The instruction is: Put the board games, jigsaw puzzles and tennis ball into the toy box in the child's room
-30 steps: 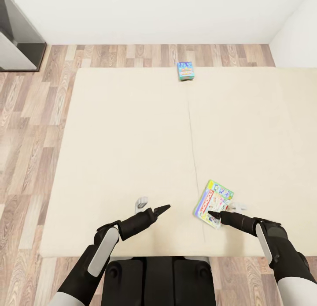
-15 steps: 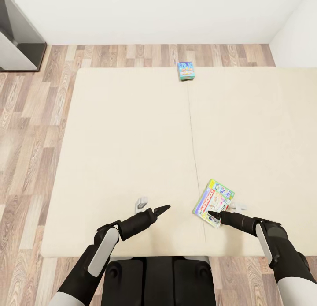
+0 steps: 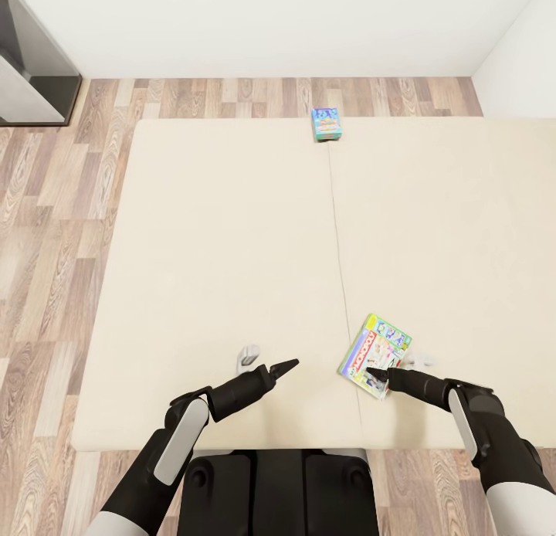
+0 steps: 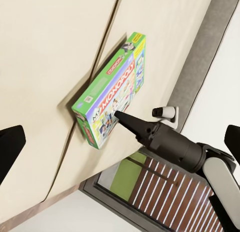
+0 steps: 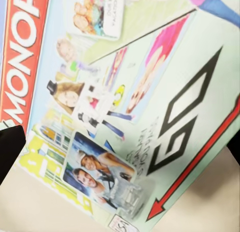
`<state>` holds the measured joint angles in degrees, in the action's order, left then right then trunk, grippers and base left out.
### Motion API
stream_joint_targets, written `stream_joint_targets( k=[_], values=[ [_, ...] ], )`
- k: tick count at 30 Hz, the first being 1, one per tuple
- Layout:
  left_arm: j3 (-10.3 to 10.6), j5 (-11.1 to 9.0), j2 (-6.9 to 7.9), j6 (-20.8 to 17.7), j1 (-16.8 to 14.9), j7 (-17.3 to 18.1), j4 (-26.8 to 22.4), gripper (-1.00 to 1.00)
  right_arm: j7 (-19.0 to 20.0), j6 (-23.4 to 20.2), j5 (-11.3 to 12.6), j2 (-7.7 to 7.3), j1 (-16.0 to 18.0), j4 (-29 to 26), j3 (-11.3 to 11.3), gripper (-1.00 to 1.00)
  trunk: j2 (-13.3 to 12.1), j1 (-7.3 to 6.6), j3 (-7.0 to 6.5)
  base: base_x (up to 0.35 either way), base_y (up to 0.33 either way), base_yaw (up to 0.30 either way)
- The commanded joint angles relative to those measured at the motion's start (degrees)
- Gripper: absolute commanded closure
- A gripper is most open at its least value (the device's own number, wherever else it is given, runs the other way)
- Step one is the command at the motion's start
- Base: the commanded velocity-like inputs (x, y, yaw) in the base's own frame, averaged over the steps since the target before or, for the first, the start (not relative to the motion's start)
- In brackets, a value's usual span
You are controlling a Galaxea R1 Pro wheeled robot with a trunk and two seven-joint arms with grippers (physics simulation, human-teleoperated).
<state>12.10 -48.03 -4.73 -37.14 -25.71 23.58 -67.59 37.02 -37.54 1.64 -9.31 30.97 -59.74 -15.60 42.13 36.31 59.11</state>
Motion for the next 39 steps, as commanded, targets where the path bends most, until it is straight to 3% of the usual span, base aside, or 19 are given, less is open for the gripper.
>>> stream_joint_targets(
  k=[1,14,39],
  values=[
    [-0.1,-0.3,-0.02,-0.4,0.0,0.0,0.0,-1.00,0.1,-0.4,0.2,0.01,0.0,0.0,-0.1,-1.00,0.0,0.01,0.03,0.000,0.000,0.000],
    [-0.1,-0.3,-0.02,-0.4,0.0,0.0,0.0,-1.00,-5.3,-0.4,0.3,-0.14,1.5,-0.1,-0.2,-1.00,0.0,0.01,0.03,0.000,0.000,0.000],
    [0.0,-0.3,-0.02,-0.4,0.0,0.0,-0.3,-1.00,-6.5,-0.3,0.3,-0.18,3.3,-0.1,-0.2,-1.00,0.0,0.01,0.03,0.000,0.000,0.000]
  ],
)
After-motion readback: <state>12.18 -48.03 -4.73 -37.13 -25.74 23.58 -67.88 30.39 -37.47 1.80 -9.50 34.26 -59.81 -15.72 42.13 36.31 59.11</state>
